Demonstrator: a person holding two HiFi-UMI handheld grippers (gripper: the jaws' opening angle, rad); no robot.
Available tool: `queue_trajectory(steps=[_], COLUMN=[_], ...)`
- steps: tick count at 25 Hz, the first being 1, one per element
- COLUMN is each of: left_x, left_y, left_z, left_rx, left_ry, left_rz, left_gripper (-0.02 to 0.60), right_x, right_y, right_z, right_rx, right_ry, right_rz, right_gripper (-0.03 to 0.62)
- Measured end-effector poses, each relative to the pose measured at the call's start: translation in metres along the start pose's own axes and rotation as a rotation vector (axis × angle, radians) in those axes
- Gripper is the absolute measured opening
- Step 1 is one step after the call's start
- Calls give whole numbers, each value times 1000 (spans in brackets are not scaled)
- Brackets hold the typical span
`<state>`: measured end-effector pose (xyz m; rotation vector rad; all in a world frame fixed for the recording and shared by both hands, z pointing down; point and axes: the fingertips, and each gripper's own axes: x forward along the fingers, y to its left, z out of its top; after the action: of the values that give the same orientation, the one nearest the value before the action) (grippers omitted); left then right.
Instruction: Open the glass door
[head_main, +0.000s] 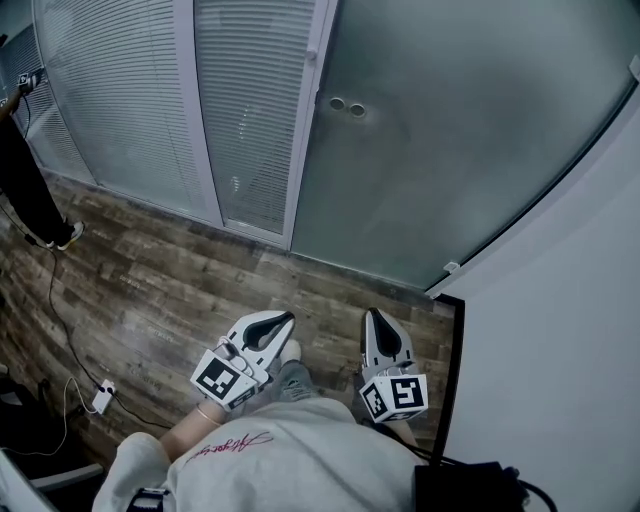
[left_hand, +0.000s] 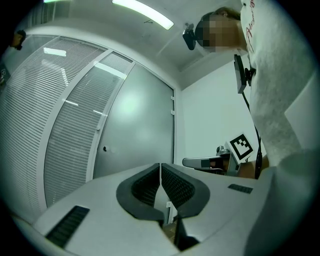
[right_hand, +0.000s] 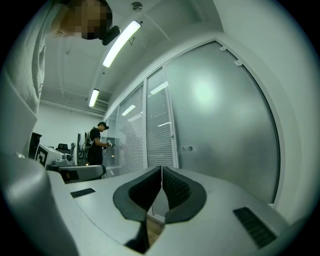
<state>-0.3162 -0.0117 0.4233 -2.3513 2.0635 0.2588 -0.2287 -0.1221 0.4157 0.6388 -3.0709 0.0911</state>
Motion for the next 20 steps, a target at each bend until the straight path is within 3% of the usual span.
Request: queue_trajectory(steps=[9,20], left_x=[76,146], left_y=[88,179], left_z=[15,20], left_rx=[17,49], left_ry=[-27,-43], left_rz=[63,129], left_gripper=[24,25], right_x=[117,273], right_y=[-57,-120], right_z=[7,31], right_rx=[47,-59], right_ry=[13,-9], right_rz=[23,18], right_gripper=[18,20])
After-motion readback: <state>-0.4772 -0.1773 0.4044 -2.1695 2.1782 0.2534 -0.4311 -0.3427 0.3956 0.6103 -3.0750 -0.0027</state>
